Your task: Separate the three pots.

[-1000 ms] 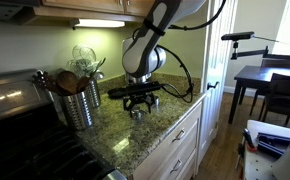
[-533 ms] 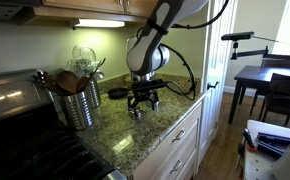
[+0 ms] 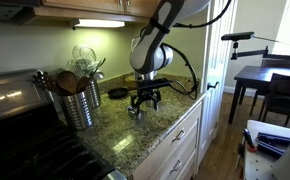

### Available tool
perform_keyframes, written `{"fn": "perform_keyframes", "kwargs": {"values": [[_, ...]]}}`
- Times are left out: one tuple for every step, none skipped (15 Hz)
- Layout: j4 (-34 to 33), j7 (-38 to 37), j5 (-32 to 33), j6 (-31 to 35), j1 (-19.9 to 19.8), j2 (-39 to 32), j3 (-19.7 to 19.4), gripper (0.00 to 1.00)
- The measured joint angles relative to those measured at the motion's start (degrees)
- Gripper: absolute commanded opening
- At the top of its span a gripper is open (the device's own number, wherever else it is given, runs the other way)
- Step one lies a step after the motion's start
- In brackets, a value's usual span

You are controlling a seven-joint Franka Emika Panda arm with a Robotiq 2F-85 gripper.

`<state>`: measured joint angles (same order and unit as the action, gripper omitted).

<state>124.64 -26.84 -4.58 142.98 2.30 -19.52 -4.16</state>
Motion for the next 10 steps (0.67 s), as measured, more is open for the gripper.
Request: {"fn": "perform_keyframes", "kwargs": {"values": [[0.1,1.2,-0.2,0.0,-0.1,0.0,0.0,1.00],[0.2,2.0,-0.3,0.0,-0.3,0.0,0.0,1.00],[0.3,2.5,-0.3,0.1,-0.3,0.0,0.0,1.00],[0.3,2.9,-0.3,0.2,-0.4,0.0,-0.1,1.00],[0.4,3.3,-0.3,0.4,-0.5,0.0,-0.1,1.00],[0.4,3.6,-0.3,0.7,-0.6,0.0,-0.1,0.91],[0.4,3.9,-0.3,1.0,-0.7,0.0,-0.1,0.78],[0.4,4.2,-0.3,1.3,-0.8,0.0,-0.1,0.74],[0.4,4.4,-0.3,1.6,-0.9,0.0,-0.1,0.71],[0.4,4.6,-0.3,1.9,-0.9,0.0,-0.1,0.70]]}}
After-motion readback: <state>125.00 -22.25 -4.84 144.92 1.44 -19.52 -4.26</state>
